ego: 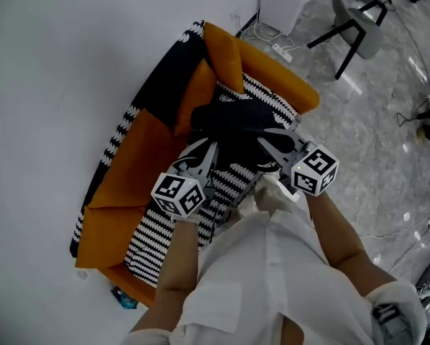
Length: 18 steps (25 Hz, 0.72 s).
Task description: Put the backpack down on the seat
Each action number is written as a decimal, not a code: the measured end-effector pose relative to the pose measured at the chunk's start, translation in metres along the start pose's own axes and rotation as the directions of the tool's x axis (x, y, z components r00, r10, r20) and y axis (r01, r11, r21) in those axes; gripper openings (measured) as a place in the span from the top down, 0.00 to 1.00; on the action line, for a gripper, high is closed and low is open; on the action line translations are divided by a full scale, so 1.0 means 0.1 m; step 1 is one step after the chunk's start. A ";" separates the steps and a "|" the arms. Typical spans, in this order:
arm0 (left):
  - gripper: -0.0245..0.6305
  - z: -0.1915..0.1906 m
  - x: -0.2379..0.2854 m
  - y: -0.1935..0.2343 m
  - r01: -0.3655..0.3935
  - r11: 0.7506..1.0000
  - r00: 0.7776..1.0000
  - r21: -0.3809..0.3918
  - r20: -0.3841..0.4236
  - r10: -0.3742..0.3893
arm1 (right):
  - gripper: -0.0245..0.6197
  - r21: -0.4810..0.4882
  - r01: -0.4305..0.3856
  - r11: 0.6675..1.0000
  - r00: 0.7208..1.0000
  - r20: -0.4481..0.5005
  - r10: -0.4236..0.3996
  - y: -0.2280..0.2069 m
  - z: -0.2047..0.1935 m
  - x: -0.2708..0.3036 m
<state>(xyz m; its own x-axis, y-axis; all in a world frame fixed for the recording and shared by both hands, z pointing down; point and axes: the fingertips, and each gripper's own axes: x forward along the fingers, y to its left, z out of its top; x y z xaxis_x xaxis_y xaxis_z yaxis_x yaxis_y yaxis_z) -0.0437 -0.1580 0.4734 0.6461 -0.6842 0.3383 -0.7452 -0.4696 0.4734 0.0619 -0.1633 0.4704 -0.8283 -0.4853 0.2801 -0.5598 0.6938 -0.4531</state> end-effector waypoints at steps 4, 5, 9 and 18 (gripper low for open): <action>0.92 -0.14 0.15 0.17 -0.018 1.000 0.999 -0.023 -0.028 0.017 | 0.92 0.013 0.011 1.000 1.000 -0.028 -0.011 -0.15 -0.14 0.11; 0.92 -0.18 0.18 0.20 -0.021 0.999 0.999 -0.027 -0.036 0.020 | 0.92 0.018 0.016 1.000 0.999 -0.034 -0.015 -0.19 -0.18 0.13; 0.92 -0.33 0.28 0.32 -0.033 0.998 0.997 -0.044 -0.070 0.030 | 0.92 0.038 0.036 0.999 0.998 -0.060 -0.034 -0.34 -0.33 0.22; 0.92 -0.73 0.39 0.60 -0.081 0.993 0.986 -0.089 -0.151 0.067 | 0.92 0.105 0.076 0.992 0.991 -0.119 -0.063 -0.54 -0.75 0.44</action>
<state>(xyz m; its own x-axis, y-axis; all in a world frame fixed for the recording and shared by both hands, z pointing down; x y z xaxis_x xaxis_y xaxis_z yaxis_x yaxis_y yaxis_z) -0.0515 -0.1719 0.5748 0.6122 -0.6217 0.4885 -0.7775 -0.3609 0.5150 0.0538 -0.1827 0.5708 -0.7883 -0.4617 0.4068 -0.6153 0.5955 -0.5165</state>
